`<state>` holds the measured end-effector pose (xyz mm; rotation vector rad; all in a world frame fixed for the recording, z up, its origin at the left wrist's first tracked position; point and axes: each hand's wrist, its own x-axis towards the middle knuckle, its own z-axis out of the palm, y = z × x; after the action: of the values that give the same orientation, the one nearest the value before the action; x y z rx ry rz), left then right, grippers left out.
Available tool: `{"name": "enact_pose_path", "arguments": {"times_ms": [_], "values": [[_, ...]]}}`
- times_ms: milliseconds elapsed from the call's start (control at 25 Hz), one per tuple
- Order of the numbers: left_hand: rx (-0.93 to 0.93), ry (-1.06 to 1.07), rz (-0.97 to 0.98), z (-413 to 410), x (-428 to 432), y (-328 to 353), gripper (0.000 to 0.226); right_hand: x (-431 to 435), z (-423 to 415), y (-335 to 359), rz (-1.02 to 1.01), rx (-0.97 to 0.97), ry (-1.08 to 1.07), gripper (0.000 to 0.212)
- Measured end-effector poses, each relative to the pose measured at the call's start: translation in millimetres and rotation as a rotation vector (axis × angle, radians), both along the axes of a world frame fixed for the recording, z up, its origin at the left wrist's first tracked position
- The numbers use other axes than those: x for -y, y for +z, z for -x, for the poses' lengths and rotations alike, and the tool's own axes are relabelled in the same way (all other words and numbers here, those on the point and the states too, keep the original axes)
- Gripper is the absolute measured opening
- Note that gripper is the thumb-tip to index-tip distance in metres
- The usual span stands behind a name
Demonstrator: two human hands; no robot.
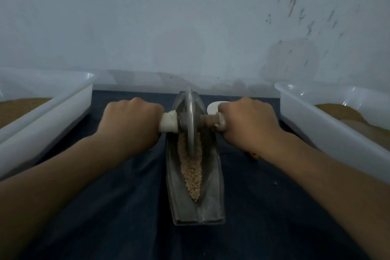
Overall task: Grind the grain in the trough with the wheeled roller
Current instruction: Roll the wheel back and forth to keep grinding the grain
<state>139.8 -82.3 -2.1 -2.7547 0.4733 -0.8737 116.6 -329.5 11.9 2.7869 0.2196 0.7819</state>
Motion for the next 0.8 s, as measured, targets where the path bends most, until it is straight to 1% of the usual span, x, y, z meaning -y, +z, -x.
{"name": "enact_pose_path", "arguments": {"times_ms": [80,120,200,240,320,360,400,440,480,560,640,680,800], "values": [[0.081,-0.126,-0.050,27.6,-18.9,-3.9,0.033,5.3,40.4,-1.2,0.043,0.144,0.120,0.029],[0.094,-0.184,-0.043,35.6,-27.8,-3.4,0.033,7.7,55.8,-0.1,0.041,0.168,0.172,0.024],[0.050,-0.220,-0.039,40.3,-37.7,-3.5,0.031,15.0,63.9,-1.0,0.020,0.112,0.224,0.020],[0.045,-0.186,-0.071,36.7,-35.2,-3.3,0.030,15.9,59.0,-1.5,0.019,0.084,0.199,0.020],[0.031,-0.055,-0.114,18.6,-17.6,-1.6,0.025,8.9,33.4,-4.2,0.039,0.039,0.049,0.020],[0.013,0.004,-0.098,5.2,-7.5,-0.7,0.020,2.7,14.0,-4.6,0.043,0.038,-0.023,0.023],[-0.018,0.051,-0.037,-10.9,0.7,0.3,0.014,-2.4,-6.4,-5.2,0.012,0.020,-0.061,0.023],[-0.074,0.084,0.020,-26.2,6.4,2.4,0.010,-6.6,-24.9,-3.3,-0.021,-0.004,-0.081,0.017],[-0.126,0.099,0.061,-37.5,11.6,6.8,0.009,-10.0,-38.2,0.6,-0.050,-0.031,-0.094,0.009],[-0.149,0.090,0.068,-40.1,17.8,14.1,0.012,-10.8,-41.6,5.4,-0.088,-0.074,-0.097,0.008],[-0.107,0.067,0.005,-16.8,12.8,15.7,0.008,-5.5,-16.5,2.9,-0.105,-0.094,-0.067,0.017],[-0.057,0.025,-0.030,-1.2,5.7,12.5,0.010,-0.9,2.7,-0.6,-0.099,-0.065,-0.025,0.021],[0.093,-0.164,-0.118,41.8,-19.5,9.5,0.030,11.6,60.6,-5.9,-0.009,0.059,0.110,0.019]]}}
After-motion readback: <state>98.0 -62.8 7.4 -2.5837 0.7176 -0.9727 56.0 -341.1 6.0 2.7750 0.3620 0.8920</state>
